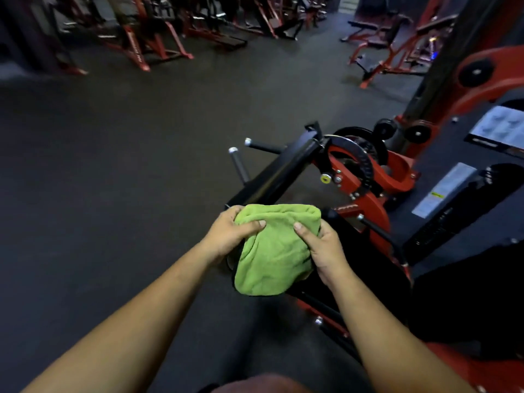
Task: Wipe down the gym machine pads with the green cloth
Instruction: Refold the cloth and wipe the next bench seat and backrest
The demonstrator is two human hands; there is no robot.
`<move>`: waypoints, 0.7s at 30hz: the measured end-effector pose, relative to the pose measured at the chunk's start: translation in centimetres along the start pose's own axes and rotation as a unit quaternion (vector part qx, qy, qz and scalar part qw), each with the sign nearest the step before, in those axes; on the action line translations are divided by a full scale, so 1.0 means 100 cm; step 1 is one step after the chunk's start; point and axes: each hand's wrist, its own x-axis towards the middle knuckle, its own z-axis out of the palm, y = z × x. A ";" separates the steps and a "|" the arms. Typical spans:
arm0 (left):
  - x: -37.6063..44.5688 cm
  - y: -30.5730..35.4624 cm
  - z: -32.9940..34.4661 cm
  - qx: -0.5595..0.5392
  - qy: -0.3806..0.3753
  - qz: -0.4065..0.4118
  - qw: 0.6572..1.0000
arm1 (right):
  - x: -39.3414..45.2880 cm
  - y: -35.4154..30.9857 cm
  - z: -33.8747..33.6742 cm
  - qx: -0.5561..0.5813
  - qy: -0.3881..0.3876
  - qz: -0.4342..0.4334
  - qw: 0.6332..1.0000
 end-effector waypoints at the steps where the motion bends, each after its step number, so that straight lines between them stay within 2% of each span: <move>1: -0.001 -0.003 -0.024 0.026 0.032 0.009 0.999 | 0.006 -0.001 0.021 -0.014 0.000 -0.010 1.000; 5: -0.009 -0.001 -0.097 0.074 0.110 0.039 0.990 | 0.027 -0.005 0.091 -0.053 -0.013 -0.030 0.998; 10: -0.006 0.009 -0.147 -0.042 0.142 0.057 0.987 | 0.065 -0.013 0.159 -0.106 0.005 -0.048 0.993; 15: 0.015 0.016 -0.167 -0.153 0.193 0.053 0.968 | 0.100 -0.015 0.217 -0.313 0.027 -0.103 0.944; 18: 0.035 0.020 -0.181 -0.190 0.224 0.049 0.955 | 0.110 -0.005 0.255 -0.326 -0.044 -0.109 0.938; 21: 0.057 0.020 -0.205 -0.209 0.257 0.034 0.943 | 0.136 0.013 0.293 -0.272 -0.202 -0.031 0.940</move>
